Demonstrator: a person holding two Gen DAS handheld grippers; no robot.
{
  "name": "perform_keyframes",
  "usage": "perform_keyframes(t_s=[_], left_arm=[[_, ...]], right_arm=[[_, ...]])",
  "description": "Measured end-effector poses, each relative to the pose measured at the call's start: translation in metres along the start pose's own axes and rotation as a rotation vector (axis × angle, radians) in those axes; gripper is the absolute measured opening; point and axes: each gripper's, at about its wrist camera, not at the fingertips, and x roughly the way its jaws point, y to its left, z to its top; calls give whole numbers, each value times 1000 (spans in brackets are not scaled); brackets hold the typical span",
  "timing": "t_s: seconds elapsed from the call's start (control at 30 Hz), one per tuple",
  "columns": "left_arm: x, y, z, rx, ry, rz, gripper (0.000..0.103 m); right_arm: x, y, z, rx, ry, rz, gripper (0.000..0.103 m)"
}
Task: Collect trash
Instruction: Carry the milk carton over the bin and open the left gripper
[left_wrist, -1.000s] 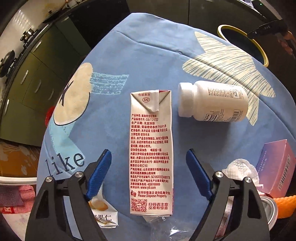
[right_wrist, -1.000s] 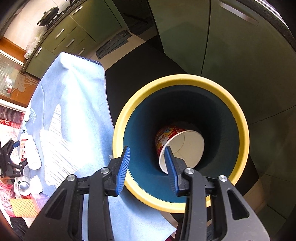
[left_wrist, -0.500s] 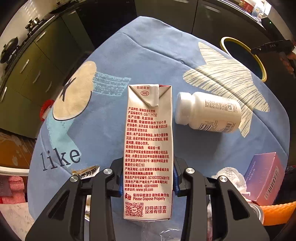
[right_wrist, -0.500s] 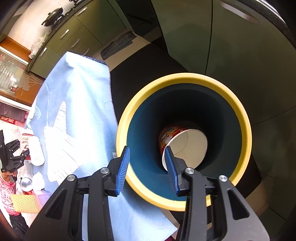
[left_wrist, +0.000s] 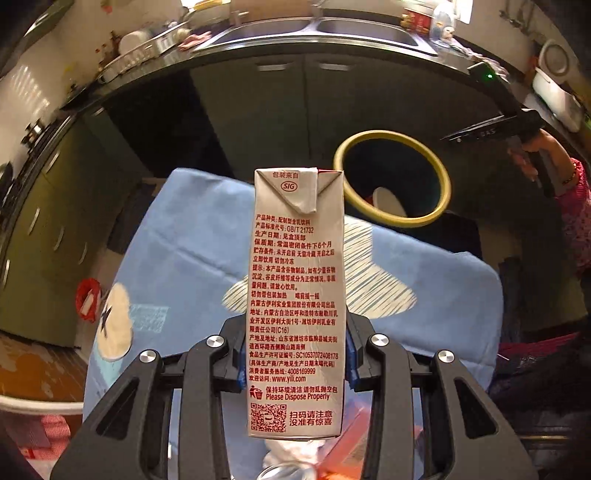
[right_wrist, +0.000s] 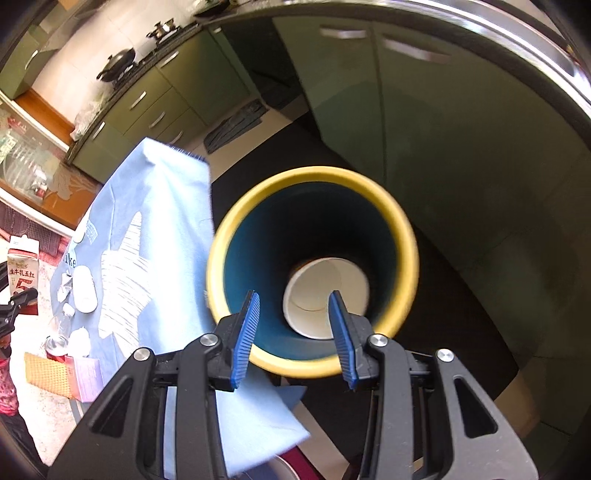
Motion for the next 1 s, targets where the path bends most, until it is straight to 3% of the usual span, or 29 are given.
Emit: perform_keyframes(t_s=[0.1, 0.23, 0.53, 0.57, 0.6, 0.63, 0.8, 1.0], left_arm=[[27, -49, 48, 86, 12, -81, 37], [67, -98, 98, 182, 52, -127, 37], [153, -158, 175, 224, 127, -205, 37], [160, -159, 181, 216, 125, -202, 43], [166, -163, 189, 208, 122, -193, 56], [170, -165, 194, 205, 113, -178, 61], [150, -158, 208, 181, 52, -144, 64], [62, -124, 174, 63, -78, -91, 69]], right_arm=[[-16, -22, -10, 22, -25, -8, 38], [-30, -51, -24, 64, -45, -23, 38], [-27, -97, -44, 146, -33, -21, 38], [-27, -103, -47, 154, -32, -20, 38], [-26, -107, -48, 161, -31, -19, 38], [-24, -109, -48, 167, -28, -19, 38], [-17, -110, -48, 162, -14, -11, 38], [-14, -86, -44, 97, -22, 8, 38]])
